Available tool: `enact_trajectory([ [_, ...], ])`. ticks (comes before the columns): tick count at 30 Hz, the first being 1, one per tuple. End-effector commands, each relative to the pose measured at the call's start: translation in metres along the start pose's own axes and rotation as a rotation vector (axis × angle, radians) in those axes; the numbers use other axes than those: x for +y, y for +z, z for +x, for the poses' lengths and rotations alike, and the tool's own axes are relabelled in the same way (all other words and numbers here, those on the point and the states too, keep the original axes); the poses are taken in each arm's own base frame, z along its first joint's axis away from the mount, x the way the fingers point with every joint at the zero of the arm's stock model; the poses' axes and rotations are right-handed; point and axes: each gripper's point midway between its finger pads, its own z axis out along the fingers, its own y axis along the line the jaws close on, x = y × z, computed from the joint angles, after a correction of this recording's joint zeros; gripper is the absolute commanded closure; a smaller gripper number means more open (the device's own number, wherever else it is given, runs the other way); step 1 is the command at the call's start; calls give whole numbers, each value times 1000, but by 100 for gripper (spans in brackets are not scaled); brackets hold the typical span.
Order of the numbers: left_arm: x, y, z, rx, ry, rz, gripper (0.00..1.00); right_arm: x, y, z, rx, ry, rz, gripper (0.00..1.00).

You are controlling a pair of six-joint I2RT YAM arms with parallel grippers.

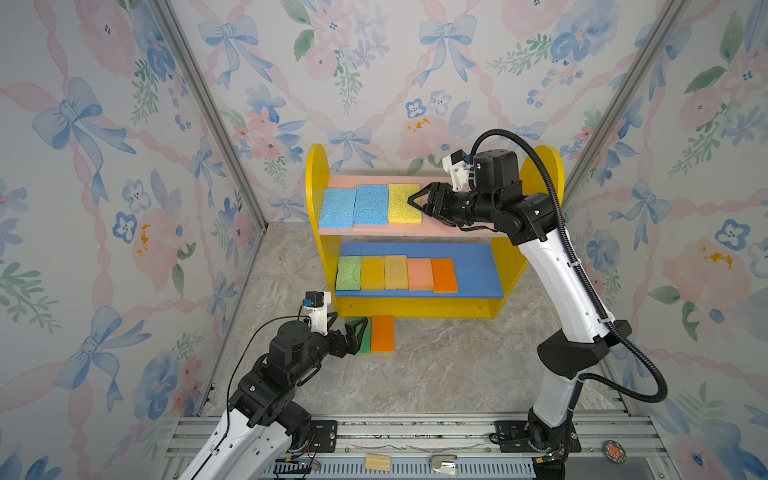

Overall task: Place and organize the cleaning sponges onto the shelf
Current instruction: 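Open and withdraw the right gripper while the left gripper moves over the green sponge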

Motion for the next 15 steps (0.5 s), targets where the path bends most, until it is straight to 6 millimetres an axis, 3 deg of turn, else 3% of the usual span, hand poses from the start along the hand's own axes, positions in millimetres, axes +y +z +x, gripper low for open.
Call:
enact_trajectory([
  [1,1,2,2,2,2,-3,2,-34,-1,31,109,38,132,37],
  [7,3,6,5,25,0,-12,2,-8,-28,31,64,-35,56,34],
  [10,7,12,9,71,-14,-47,2,9,-54,39,34,-66,9,33],
  [12,15,15,16,131,-64,-101,2,18,-75,51,16,-85,-22,32],
  [15,24,27,46,274,-167,-161,2,20,-103,71,-23,-111,-62,28],
])
